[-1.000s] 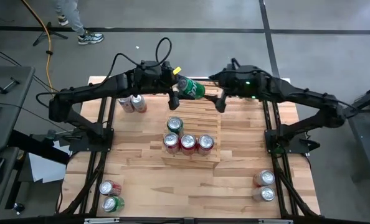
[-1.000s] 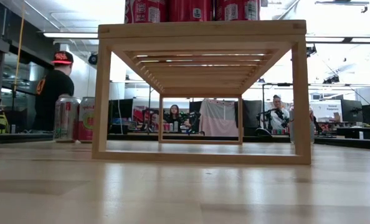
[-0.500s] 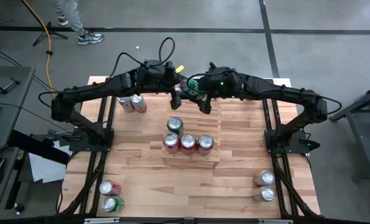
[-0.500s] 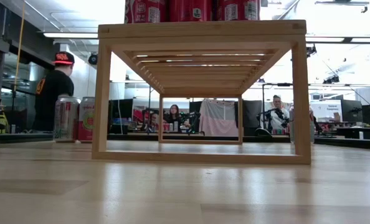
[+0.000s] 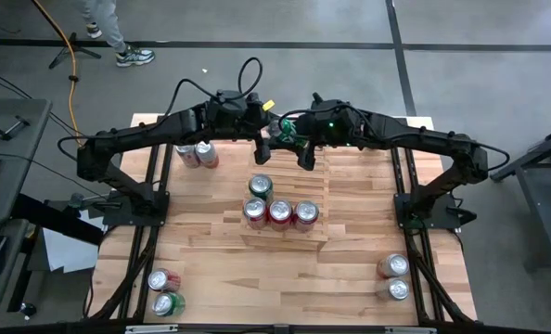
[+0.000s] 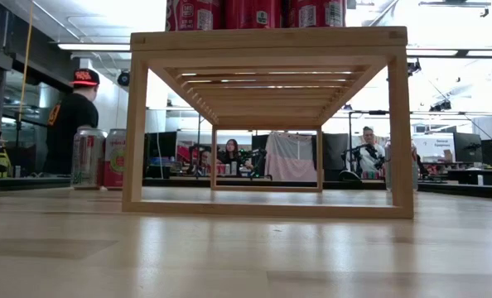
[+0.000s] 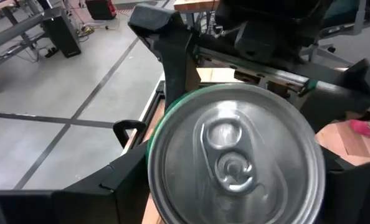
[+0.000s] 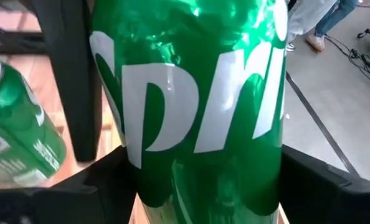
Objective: Place canned beverage on shelf
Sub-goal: Put the top green soda can on the shelf aligned with the other green soda can
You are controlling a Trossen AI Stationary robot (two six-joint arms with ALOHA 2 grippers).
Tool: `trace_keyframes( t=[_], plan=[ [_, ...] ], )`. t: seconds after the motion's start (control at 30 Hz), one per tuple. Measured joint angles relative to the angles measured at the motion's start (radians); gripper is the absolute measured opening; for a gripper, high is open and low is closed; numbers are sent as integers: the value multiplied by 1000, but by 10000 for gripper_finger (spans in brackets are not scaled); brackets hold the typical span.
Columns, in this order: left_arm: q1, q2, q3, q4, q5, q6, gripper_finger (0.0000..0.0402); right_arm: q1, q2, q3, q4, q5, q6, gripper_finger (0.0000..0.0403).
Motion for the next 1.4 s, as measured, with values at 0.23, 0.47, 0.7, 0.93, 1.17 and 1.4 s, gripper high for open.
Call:
trace_keyframes(
  t=[0.23, 0.47, 0.7, 0.93, 1.17, 1.4],
  plan=[
    [4, -22, 83, -118, -10, -3, 258, -1, -44, -3, -114, 123, -66, 291],
    [45, -79, 101, -192, -39, -124, 259, -2, -141, -11, -236, 173, 17, 291],
    [50, -127, -158, 127, -18, -308, 259, 3, -283, -201, -129, 174, 178, 291],
    [42, -127, -315, 547, -23, -537, 259, 66, -333, -447, 378, 270, 316, 291],
    [23, -125, -319, 584, -74, -525, 259, 122, -194, -383, 530, 545, 257, 291],
    [-15, -125, -319, 612, -163, -436, 259, 133, -47, -251, 528, 599, 220, 291]
  ],
)
